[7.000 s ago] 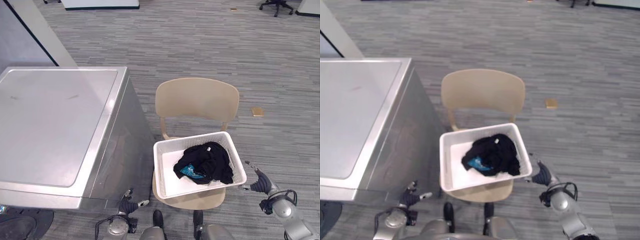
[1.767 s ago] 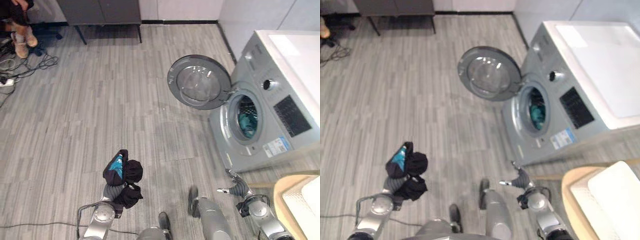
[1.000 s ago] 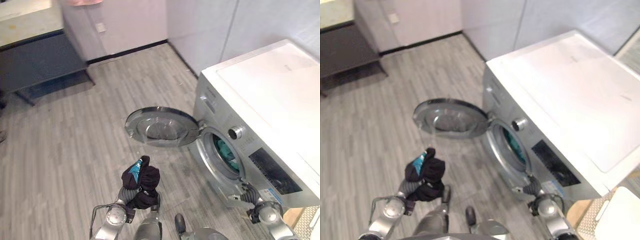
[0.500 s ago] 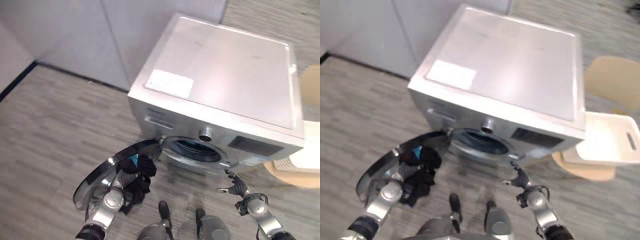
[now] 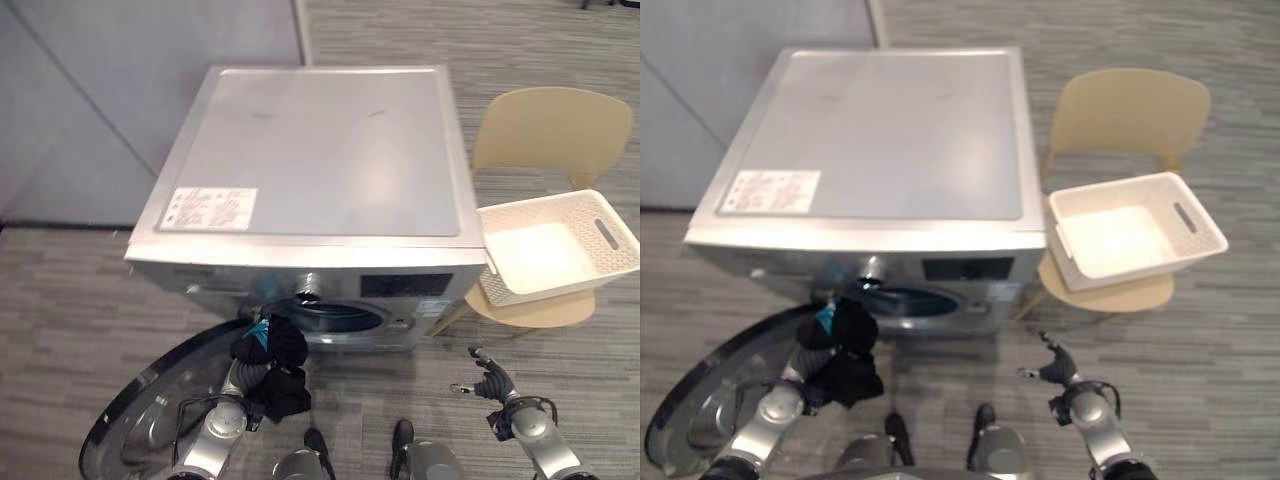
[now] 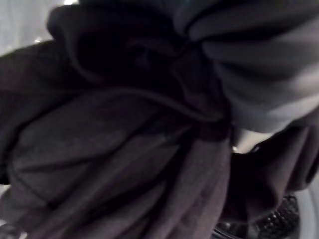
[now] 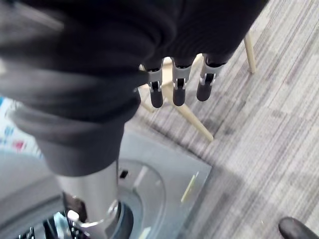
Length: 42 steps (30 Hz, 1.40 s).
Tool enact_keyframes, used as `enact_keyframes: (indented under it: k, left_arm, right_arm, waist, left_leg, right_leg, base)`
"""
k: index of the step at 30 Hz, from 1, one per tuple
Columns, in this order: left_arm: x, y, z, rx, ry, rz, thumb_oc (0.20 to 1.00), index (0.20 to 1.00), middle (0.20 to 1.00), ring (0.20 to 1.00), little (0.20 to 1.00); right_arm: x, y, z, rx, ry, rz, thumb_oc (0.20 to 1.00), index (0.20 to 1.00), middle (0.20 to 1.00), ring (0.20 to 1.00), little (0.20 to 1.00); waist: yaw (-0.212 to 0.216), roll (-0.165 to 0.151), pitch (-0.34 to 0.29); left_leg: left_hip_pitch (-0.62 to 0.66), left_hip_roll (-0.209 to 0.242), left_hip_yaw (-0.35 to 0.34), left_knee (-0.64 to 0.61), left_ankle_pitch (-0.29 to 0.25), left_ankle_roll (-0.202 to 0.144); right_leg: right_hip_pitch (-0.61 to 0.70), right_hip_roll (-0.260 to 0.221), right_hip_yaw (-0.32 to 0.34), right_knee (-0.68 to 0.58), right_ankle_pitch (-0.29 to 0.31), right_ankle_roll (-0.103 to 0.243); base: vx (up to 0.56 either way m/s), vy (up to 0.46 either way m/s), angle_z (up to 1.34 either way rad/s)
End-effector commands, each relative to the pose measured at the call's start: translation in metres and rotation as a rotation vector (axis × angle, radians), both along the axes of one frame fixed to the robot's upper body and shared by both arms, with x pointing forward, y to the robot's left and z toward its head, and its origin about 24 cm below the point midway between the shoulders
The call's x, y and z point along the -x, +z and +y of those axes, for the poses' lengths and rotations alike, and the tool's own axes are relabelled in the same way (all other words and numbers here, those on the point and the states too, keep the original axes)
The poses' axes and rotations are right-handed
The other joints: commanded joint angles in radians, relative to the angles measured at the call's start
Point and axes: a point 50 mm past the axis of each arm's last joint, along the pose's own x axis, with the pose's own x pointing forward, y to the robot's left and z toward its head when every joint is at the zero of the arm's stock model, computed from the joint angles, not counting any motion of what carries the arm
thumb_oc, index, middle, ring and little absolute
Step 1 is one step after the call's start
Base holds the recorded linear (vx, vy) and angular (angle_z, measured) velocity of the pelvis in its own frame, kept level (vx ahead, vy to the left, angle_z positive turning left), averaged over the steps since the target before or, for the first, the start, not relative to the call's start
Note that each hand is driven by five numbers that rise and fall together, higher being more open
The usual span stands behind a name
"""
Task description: Grab the laundry basket,head to the washer,open it,put in the laundry and shut it.
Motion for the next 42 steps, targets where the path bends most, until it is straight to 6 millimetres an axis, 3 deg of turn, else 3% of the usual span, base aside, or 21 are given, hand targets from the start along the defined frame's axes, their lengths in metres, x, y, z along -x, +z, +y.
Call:
enact_keyframes:
  k: [1, 4, 5, 9, 12, 16, 17, 20, 21, 23, 24, 26, 30, 31, 32, 34, 35, 36, 38, 41, 42]
  left_arm:
    - [-0.026, 0.022, -0.005, 0.048, 0.028, -0.155, 0.200, 0.200, 0.200, 0.200, 0.200]
    - [-0.029, 0.024, -0.008, 0.044, 0.011, -0.161, 0.200, 0.200, 0.200, 0.200, 0.200]
    - [-0.031, 0.026, -0.009, 0.042, 0.006, -0.173, 0.200, 0.200, 0.200, 0.200, 0.200]
    - [-0.040, 0.035, -0.011, 0.049, 0.011, -0.221, 0.200, 0.200, 0.200, 0.200, 0.200]
    - [-0.051, 0.050, -0.014, 0.062, 0.014, -0.294, 0.200, 0.200, 0.200, 0.200, 0.200]
    - [-0.071, 0.085, -0.018, 0.041, -0.009, -0.453, 0.200, 0.200, 0.200, 0.200, 0.200]
    - [-0.083, 0.105, -0.025, 0.011, -0.014, -0.552, 0.200, 0.200, 0.200, 0.200, 0.200]
    - [-0.090, 0.119, -0.028, -0.012, -0.016, -0.615, 0.200, 0.200, 0.200, 0.200, 0.200]
    - [-0.110, 0.162, -0.034, -0.117, -0.021, -0.799, 0.200, 0.200, 0.200, 0.200, 0.200]
    - [-0.116, 0.173, -0.034, -0.139, -0.015, -0.838, 0.200, 0.200, 0.200, 0.200, 0.200]
    - [-0.131, 0.206, -0.030, -0.239, 0.003, -0.949, 0.200, 0.200, 0.200, 0.200, 0.200]
    - [-0.137, 0.217, -0.027, -0.267, 0.018, -0.981, 0.200, 0.200, 0.200, 0.200, 0.200]
    - [-0.158, 0.306, 0.011, -0.637, 0.156, -1.180, 0.200, 0.200, 0.200, 0.200, 0.200]
    - [-0.159, 0.308, 0.010, -0.640, 0.155, -1.184, 0.200, 0.200, 0.200, 0.200, 0.200]
    - [-0.160, 0.323, 0.014, -0.691, 0.182, -1.216, 0.200, 0.200, 0.200, 0.200, 0.200]
    - [-0.162, 0.369, 0.022, -0.832, 0.254, -1.308, 0.200, 0.200, 0.200, 0.200, 0.200]
    - [-0.158, 0.401, 0.027, -0.948, 0.294, -1.360, 0.200, 0.200, 0.200, 0.200, 0.200]
    - [-0.159, 0.404, 0.025, -0.950, 0.290, -1.366, 0.200, 0.200, 0.200, 0.200, 0.200]
    - [-0.154, 0.433, 0.027, -1.034, 0.342, -1.413, 0.200, 0.200, 0.200, 0.200, 0.200]
    - [-0.147, 0.460, 0.038, -1.093, 0.466, -1.432, 0.200, 0.200, 0.200, 0.200, 0.200]
    - [-0.147, 0.461, 0.037, -1.093, 0.466, -1.434, 0.520, 0.520, 0.520, 0.520, 0.520]
  right_arm:
    - [-0.003, 0.006, -0.006, -0.028, -0.045, -0.051, 1.000, 1.000, 1.000, 1.000, 1.000]
    - [-0.005, 0.006, -0.004, -0.028, -0.039, -0.053, 1.000, 1.000, 1.000, 1.000, 1.000]
    - [-0.012, 0.010, -0.001, -0.029, -0.033, -0.074, 1.000, 1.000, 1.000, 1.000, 1.000]
    - [-0.023, 0.016, 0.004, -0.027, -0.021, -0.106, 1.000, 1.000, 1.000, 1.000, 1.000]
    - [-0.034, 0.026, 0.008, -0.043, -0.023, -0.163, 1.000, 1.000, 1.000, 1.000, 1.000]
    - [-0.050, 0.052, 0.013, -0.045, -0.014, -0.299, 1.000, 1.000, 1.000, 1.000, 1.000]
    - [-0.061, 0.072, 0.017, -0.047, -0.008, -0.402, 1.000, 1.000, 1.000, 1.000, 1.000]
    - [-0.068, 0.085, 0.021, -0.045, 0.007, -0.462, 1.000, 1.000, 1.000, 1.000, 1.000]
    - [-0.082, 0.120, 0.034, -0.061, 0.051, -0.629, 1.000, 1.000, 1.000, 1.000, 1.000]
    - [-0.085, 0.128, 0.037, -0.071, 0.063, -0.667, 1.000, 1.000, 1.000, 1.000, 1.000]
    - [-0.088, 0.142, 0.043, -0.068, 0.100, -0.732, 1.000, 1.000, 1.000, 1.000, 1.000]
    - [-0.088, 0.147, 0.044, -0.073, 0.110, -0.757, 1.000, 1.000, 1.000, 1.000, 1.000]
    - [-0.081, 0.158, 0.047, -0.111, 0.162, -0.824, 1.000, 1.000, 1.000, 1.000, 1.000]
    - [-0.081, 0.158, 0.048, -0.114, 0.160, -0.827, 1.000, 1.000, 1.000, 1.000, 1.000]
    - [-0.080, 0.158, 0.049, -0.127, 0.169, -0.833, 1.000, 1.000, 1.000, 1.000, 1.000]
    - [-0.079, 0.158, 0.051, -0.150, 0.188, -0.833, 1.000, 1.000, 1.000, 1.000, 1.000]
    - [-0.078, 0.158, 0.052, -0.158, 0.219, -0.828, 1.000, 1.000, 1.000, 1.000, 1.000]
    - [-0.078, 0.159, 0.052, -0.163, 0.215, -0.832, 1.000, 1.000, 1.000, 1.000, 1.000]
    - [-0.077, 0.161, 0.051, -0.159, 0.248, -0.834, 1.000, 1.000, 1.000, 1.000, 1.000]
    - [-0.076, 0.164, 0.054, -0.176, 0.285, -0.835, 1.000, 1.000, 1.000, 1.000, 1.000]
    - [-0.076, 0.164, 0.054, -0.177, 0.284, -0.836, 1.000, 1.000, 1.000, 1.000, 1.000]
  waist:
    - [-0.002, 0.001, 0.030]
    - [-0.004, 0.001, 0.045]
    - [-0.005, 0.005, 0.069]
    - [-0.002, 0.005, 0.115]
    - [0.000, 0.001, 0.154]
    - [-0.008, -0.002, 0.199]
    - [-0.018, -0.001, 0.212]
    - [-0.020, 0.004, 0.216]
    - [-0.036, 0.019, 0.227]
    - [-0.040, 0.025, 0.222]
    - [-0.052, 0.038, 0.219]
    - [-0.056, 0.043, 0.209]
    - [-0.093, 0.052, 0.183]
    - [-0.090, 0.050, 0.183]
    - [-0.099, 0.051, 0.180]
    - [-0.112, 0.049, 0.173]
    - [-0.125, 0.052, 0.169]
    - [-0.121, 0.050, 0.170]
    - [-0.128, 0.049, 0.168]
    - [-0.132, 0.045, 0.166]
    - [-0.131, 0.045, 0.165]
  left_leg:
    - [-0.021, -0.003, -0.022, -0.026, -0.031, -0.018]
    - [-0.047, -0.020, -0.024, 0.002, -0.039, -0.006]
    - [-0.056, -0.031, 0.000, 0.015, -0.058, 0.015]
    - [-0.110, -0.034, 0.036, 0.068, -0.079, 0.039]
    - [-0.184, -0.030, 0.029, 0.159, -0.129, 0.045]
    - [-0.365, -0.006, 0.013, 0.318, -0.149, 0.045]
    - [-0.488, 0.018, 0.000, 0.424, -0.163, 0.039]
    - [-0.557, 0.032, -0.007, 0.479, -0.171, 0.038]
    - [-0.730, 0.063, -0.025, 0.616, -0.192, 0.042]
    - [-0.795, 0.074, -0.035, 0.667, -0.201, 0.044]
    - [-0.888, 0.094, -0.057, 0.728, -0.209, 0.051]
    - [-0.933, 0.103, -0.067, 0.761, -0.217, 0.053]
    - [-1.076, 0.136, -0.112, 0.859, -0.238, 0.062]
    - [-1.082, 0.136, -0.114, 0.863, -0.239, 0.062]
    - [-1.095, 0.140, -0.120, 0.872, -0.242, 0.064]
    - [-1.144, 0.147, -0.140, 0.910, -0.253, 0.066]
    - [-1.171, 0.151, -0.148, 0.929, -0.256, 0.067]
    - [-1.177, 0.151, -0.150, 0.933, -0.257, 0.067]
    - [-1.201, 0.155, -0.155, 0.949, -0.264, 0.067]
    - [-1.238, 0.156, -0.160, 0.973, -0.273, 0.068]
    - [-1.241, 0.156, -0.161, 0.975, -0.273, 0.068]
  right_leg:
    - [0.017, -0.006, -0.002, 0.002, -0.051, 0.066]
    - [-0.015, -0.015, 0.019, 0.060, -0.059, 0.067]
    - [-0.079, -0.028, 0.054, 0.133, -0.059, 0.077]
    - [-0.185, -0.045, 0.096, 0.228, -0.054, 0.079]
    - [-0.262, -0.062, 0.108, 0.317, -0.103, 0.069]
    - [-0.434, -0.065, 0.108, 0.468, -0.152, 0.042]
    - [-0.555, -0.063, 0.109, 0.566, -0.182, 0.022]
    - [-0.625, -0.062, 0.113, 0.613, -0.195, 0.015]
    - [-0.810, -0.047, 0.130, 0.741, -0.233, -0.004]
    - [-0.873, -0.035, 0.145, 0.782, -0.243, -0.012]
    - [-0.967, -0.028, 0.152, 0.849, -0.261, -0.023]
    - [-1.010, -0.024, 0.157, 0.874, -0.268, -0.025]
    - [-1.147, -0.002, 0.155, 0.964, -0.282, -0.030]
    - [-1.152, -0.002, 0.154, 0.966, -0.283, -0.030]
    - [-1.163, 0.004, 0.156, 0.973, -0.284, -0.029]
    - [-1.202, 0.010, 0.153, 1.002, -0.287, -0.025]
    - [-1.224, 0.011, 0.150, 1.014, -0.285, -0.022]
    - [-1.229, 0.010, 0.149, 1.017, -0.286, -0.022]
    - [-1.248, 0.009, 0.147, 1.026, -0.286, -0.018]
    - [-1.275, 0.013, 0.148, 1.036, -0.278, -0.010]
    - [-1.278, 0.013, 0.148, 1.037, -0.278, -0.010]
  base:
    - [0.08, 0.102, -0.36]
    - [0.03, 0.165, -0.29]
    - [-0.03, 0.152, -0.67]
    - [-0.11, 0.124, -0.49]
    - [-0.07, -0.037, -0.11]
    - [-0.20, -0.170, 0.20]
    - [-0.22, -0.179, 0.25]
    - [-0.20, -0.137, 0.19]
    - [-0.19, -0.127, -0.13]
    - [-0.17, -0.102, -0.32]
    - [-0.11, -0.065, -0.34]
    - [-0.05, -0.056, -0.21]
    - [-0.04, -0.072, -0.15]
    - [-0.01, -0.028, -0.17]
    - [0.00, -0.018, -0.17]
    - [0.00, -0.026, -0.10]
    - [0.00, 0.000, 0.00]
    - [0.00, 0.000, 0.00]
    - [0.00, 0.001, -0.02]
    - [0.00, 0.003, -0.01]
    - [0.02, 0.034, 0.03]
